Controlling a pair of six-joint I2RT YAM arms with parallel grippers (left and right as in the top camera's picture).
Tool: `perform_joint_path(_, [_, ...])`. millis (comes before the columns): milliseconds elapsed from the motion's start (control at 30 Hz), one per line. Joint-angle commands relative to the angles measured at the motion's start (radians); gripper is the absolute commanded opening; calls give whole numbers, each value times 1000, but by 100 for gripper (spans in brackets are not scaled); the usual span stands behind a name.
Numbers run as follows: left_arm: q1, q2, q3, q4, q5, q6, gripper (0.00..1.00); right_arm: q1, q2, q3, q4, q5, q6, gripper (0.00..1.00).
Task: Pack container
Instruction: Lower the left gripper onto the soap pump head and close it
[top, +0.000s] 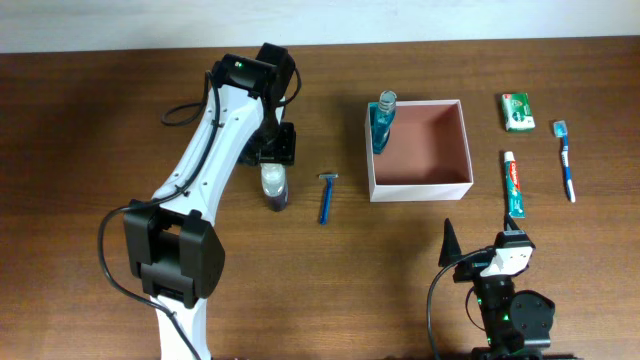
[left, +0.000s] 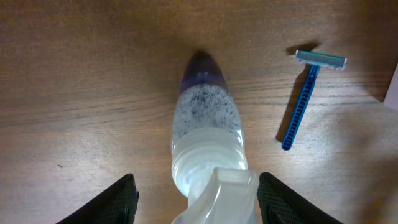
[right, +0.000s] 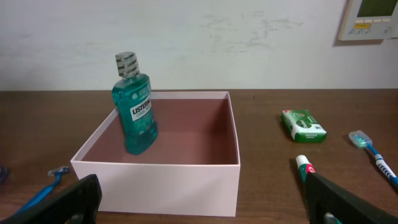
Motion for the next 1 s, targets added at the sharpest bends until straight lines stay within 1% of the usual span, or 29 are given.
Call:
perform_joint_path(0, [3, 9, -5, 6, -10, -3, 63, 6, -6, -5, -5, 8, 4, 99])
perform_joint_path(133, [3, 9, -5, -2, -10, -3, 56, 6, -6, -5, -5, 8, 4, 99])
perform_joint_path(233, [3, 9, -5, -8, -10, -3, 55, 6, -6, -5, -5, 8, 4, 99])
perform_joint_path(267, [3, 9, -5, -8, -10, -3, 50, 6, -6, -5, -5, 8, 4, 99])
perform_joint_path(300, [3, 9, -5, -8, -10, -3, 48, 6, -6, -5, -5, 8, 4, 99])
perform_joint_path(500, [3, 9, -5, -7, -10, -2, 41, 6, -6, -5, -5, 8, 4, 99])
perform_joint_path(800, [3, 9, -5, -1, -10, -2, 39, 6, -6, -5, -5, 8, 4, 99])
perform_joint_path(900, [3, 9, -5, -2, -9, -3, 35, 6, -6, -5, -5, 8, 4, 99])
perform_joint_path(967, [3, 9, -5, -2, -9, -3, 35, 6, -6, -5, -5, 8, 4, 99])
